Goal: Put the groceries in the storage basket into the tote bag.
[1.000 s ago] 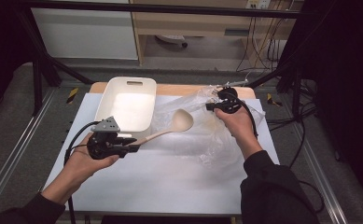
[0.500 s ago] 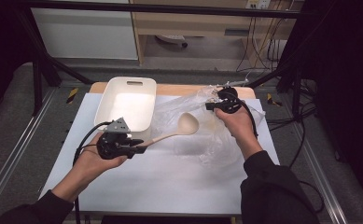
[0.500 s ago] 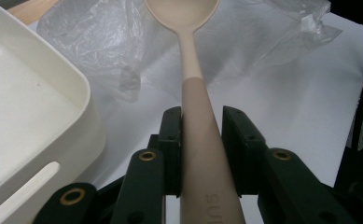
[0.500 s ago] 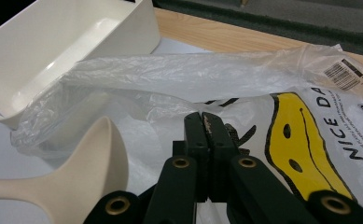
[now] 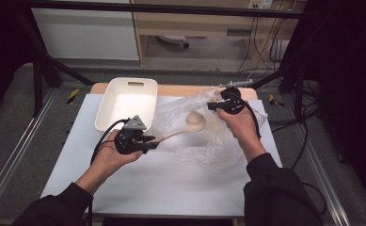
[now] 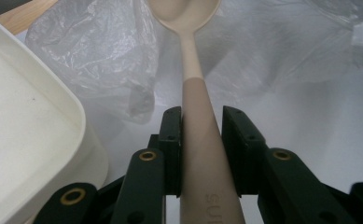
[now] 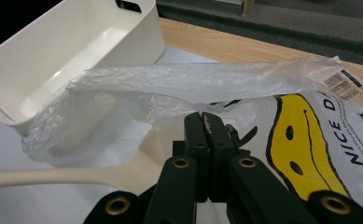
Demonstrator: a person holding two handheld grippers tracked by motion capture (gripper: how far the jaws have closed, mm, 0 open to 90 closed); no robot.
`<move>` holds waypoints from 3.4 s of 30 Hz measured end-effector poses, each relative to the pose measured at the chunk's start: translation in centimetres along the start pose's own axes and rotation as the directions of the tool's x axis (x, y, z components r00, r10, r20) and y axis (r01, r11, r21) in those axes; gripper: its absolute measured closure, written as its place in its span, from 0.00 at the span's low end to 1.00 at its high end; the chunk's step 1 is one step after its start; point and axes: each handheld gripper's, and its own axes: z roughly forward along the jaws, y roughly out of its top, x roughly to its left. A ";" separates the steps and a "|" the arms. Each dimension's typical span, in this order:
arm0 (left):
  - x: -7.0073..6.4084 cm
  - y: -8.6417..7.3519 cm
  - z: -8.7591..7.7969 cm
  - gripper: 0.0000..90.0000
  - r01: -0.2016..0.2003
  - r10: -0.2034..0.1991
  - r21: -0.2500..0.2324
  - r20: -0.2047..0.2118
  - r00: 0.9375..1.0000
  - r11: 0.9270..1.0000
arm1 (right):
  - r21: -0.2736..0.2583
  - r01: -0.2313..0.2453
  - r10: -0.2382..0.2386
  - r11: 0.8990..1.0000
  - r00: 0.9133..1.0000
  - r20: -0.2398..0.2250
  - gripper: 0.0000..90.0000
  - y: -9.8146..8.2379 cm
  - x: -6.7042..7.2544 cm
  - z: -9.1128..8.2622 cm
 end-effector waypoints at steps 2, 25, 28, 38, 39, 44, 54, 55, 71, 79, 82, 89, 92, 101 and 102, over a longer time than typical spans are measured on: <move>0.3 0.1 0.6 0.77 0.003 -0.003 0.001 -0.005 1.000 1.000 | -0.003 0.003 -0.003 1.000 1.000 0.000 1.00 0.1 0.1 -0.1; -1.4 2.8 7.9 0.78 -0.008 0.007 -0.018 -0.067 0.998 1.000 | -0.027 0.015 -0.015 1.000 1.000 -0.004 1.00 0.4 1.1 -0.2; -2.0 3.4 8.8 0.78 -0.022 0.020 -0.026 -0.065 0.998 0.999 | -0.027 0.017 -0.017 0.999 1.000 -0.001 1.00 0.3 1.3 -0.1; -2.3 3.6 11.6 0.78 -0.006 0.004 -0.035 -0.050 0.999 0.999 | -0.030 0.027 -0.027 0.999 1.000 0.001 1.00 0.3 1.5 -0.4; -2.4 3.7 11.9 0.78 -0.008 0.006 -0.040 -0.046 0.999 0.999 | -0.030 0.029 -0.029 0.999 1.000 0.002 1.00 0.3 1.6 -0.4; -2.8 3.9 13.4 0.78 -0.008 0.006 -0.053 -0.036 0.999 0.999 | -0.031 0.042 -0.042 0.999 0.999 0.001 1.00 0.5 2.2 -0.8; -3.7 4.3 15.9 0.78 -0.063 0.060 -0.073 -0.042 0.997 0.995 | -0.036 0.045 -0.046 0.998 0.998 -0.033 1.00 0.9 2.3 -1.6; -3.7 4.3 16.1 0.78 -0.064 0.061 -0.078 -0.041 0.997 0.995 | -0.035 0.045 -0.047 0.998 0.998 -0.035 1.00 0.9 2.3 -1.7; -3.5 4.8 17.8 0.78 -0.062 0.055 -0.114 -0.061 0.997 0.992 | -0.059 0.056 -0.060 0.997 0.996 -0.064 1.00 1.2 2.8 -2.8; -3.7 5.4 17.7 0.78 -0.052 0.041 -0.151 -0.072 0.997 0.987 | -0.065 0.055 -0.059 0.996 0.996 -0.067 1.00 1.2 2.7 -3.2; -3.8 5.6 18.1 0.78 -0.051 0.040 -0.155 -0.075 0.996 0.987 | -0.064 0.054 -0.059 0.996 0.996 -0.070 1.00 1.1 2.9 -3.3; -4.0 5.9 19.3 0.78 -0.058 0.046 -0.147 -0.086 0.995 0.987 | -0.068 0.052 -0.057 0.996 0.995 -0.078 1.00 0.8 3.0 -3.3; -3.9 6.1 19.6 0.78 -0.049 0.035 -0.158 -0.091 0.995 0.986 | -0.068 0.049 -0.055 0.996 0.995 -0.080 1.00 0.7 2.9 -3.3; -3.4 6.2 20.7 0.78 -0.041 0.027 -0.155 -0.094 0.995 0.987 | -0.062 0.049 -0.053 0.997 0.996 -0.075 1.00 0.5 2.7 -3.2; -3.4 6.1 20.8 0.78 -0.042 0.028 -0.153 -0.092 0.995 0.987 | -0.057 0.049 -0.053 0.997 0.996 -0.073 1.00 0.4 2.7 -3.2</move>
